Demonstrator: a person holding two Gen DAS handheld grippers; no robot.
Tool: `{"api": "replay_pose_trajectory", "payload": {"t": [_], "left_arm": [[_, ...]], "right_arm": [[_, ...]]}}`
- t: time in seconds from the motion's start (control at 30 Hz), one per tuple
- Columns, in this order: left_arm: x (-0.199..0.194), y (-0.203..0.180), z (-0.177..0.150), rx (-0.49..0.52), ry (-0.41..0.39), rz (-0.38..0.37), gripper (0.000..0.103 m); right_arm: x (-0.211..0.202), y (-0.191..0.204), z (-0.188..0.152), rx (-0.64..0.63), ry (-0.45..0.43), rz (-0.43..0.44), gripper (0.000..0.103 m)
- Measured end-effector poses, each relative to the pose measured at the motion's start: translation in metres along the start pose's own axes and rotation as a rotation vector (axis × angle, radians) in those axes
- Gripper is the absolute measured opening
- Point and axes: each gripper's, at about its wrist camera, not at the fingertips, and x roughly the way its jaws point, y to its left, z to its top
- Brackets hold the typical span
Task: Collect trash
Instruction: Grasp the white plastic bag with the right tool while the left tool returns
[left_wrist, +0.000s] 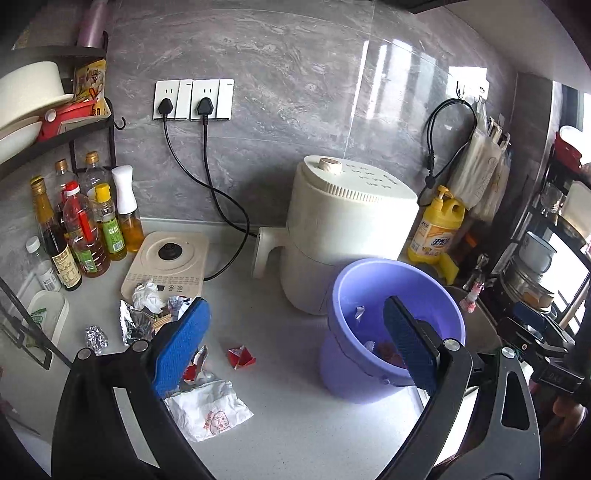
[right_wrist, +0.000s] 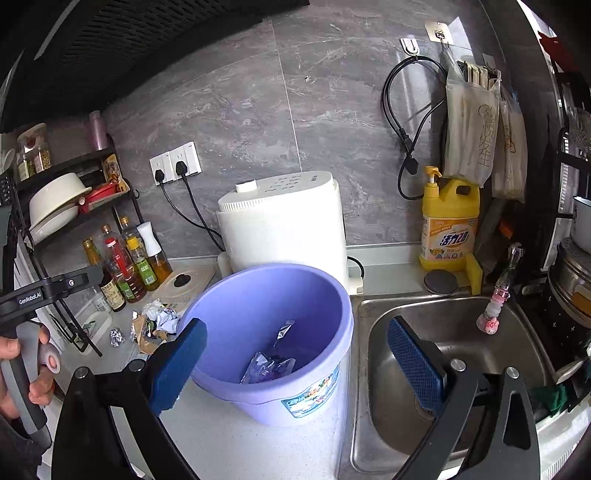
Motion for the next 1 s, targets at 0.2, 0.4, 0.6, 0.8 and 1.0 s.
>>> {"api": "replay_pose_trajectory", "payload": {"t": [0.2,0.4,0.6,0.8,1.0], "left_arm": [[-0.004,0.052,-0.003,-0.006,0.01,0.01,0.094],[0.002,0.099,-0.01,-0.016,0.047,-0.008,0.094],[0.019,0.139,-0.016,-0.024,0.089,-0.05,0.093],[0.048,0.164,-0.023,-0.01,0.165,-0.128,0.075],[0.086,0.177,-0.033,0.008,0.238,-0.191,0.061]], "right_arm": [[0.012,0.046,-0.006,0.014,-0.002,-0.015,0.095],[0.028,0.092,-0.01,-0.011,0.036,0.007,0.095],[0.045,0.134,-0.016,-0.018,0.077,0.005,0.095],[0.06,0.175,-0.022,-0.019,0.121,0.006,0.091],[0.079,0.204,-0.038,-0.009,0.202,-0.009,0.081]]}}
